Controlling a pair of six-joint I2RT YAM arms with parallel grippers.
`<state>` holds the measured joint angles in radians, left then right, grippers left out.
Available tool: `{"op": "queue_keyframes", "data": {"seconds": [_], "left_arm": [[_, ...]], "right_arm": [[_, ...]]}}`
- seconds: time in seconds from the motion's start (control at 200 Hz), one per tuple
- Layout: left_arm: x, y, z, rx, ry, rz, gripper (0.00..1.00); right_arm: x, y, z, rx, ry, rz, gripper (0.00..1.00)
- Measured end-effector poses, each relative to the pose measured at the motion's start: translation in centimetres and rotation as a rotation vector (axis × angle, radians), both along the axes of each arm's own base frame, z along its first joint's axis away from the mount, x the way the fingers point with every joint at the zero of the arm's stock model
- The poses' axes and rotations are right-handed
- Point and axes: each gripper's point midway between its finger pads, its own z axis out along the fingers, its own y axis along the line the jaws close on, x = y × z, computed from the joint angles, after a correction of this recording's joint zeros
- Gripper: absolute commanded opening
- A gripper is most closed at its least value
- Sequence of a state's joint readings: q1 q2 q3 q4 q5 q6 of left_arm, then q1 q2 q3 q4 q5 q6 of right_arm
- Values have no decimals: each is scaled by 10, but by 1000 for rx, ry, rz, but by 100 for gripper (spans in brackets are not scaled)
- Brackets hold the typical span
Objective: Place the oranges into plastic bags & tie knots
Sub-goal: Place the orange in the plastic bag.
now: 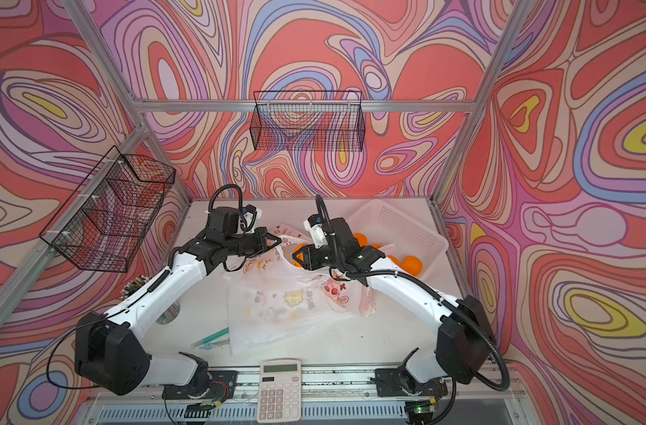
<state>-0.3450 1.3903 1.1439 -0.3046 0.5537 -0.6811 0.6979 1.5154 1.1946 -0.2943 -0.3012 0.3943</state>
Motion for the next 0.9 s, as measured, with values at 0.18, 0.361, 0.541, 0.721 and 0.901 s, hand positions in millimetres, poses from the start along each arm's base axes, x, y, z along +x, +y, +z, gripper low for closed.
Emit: {"op": "queue_keyframes", "data": {"seconds": [0.18,0.361,0.541,0.721,0.901], "left_arm": [[-2,1,6,-4,-14,1,0],[-3,2,8,-4,-19,5,0],[-2,3,7,-3,-19,7,0],[-1,3,8,2,-31,1,0],[0,6,4,8,-44,-3,0]], "right_arm": [[22,26,-34,-72,13,-22,41],[55,44,-58,-119,1,-50,65],[64,45,-62,-150,-27,-59,80],[63,39,-39,-152,-64,-66,80],[53,29,0,-130,-102,-71,79]]}}
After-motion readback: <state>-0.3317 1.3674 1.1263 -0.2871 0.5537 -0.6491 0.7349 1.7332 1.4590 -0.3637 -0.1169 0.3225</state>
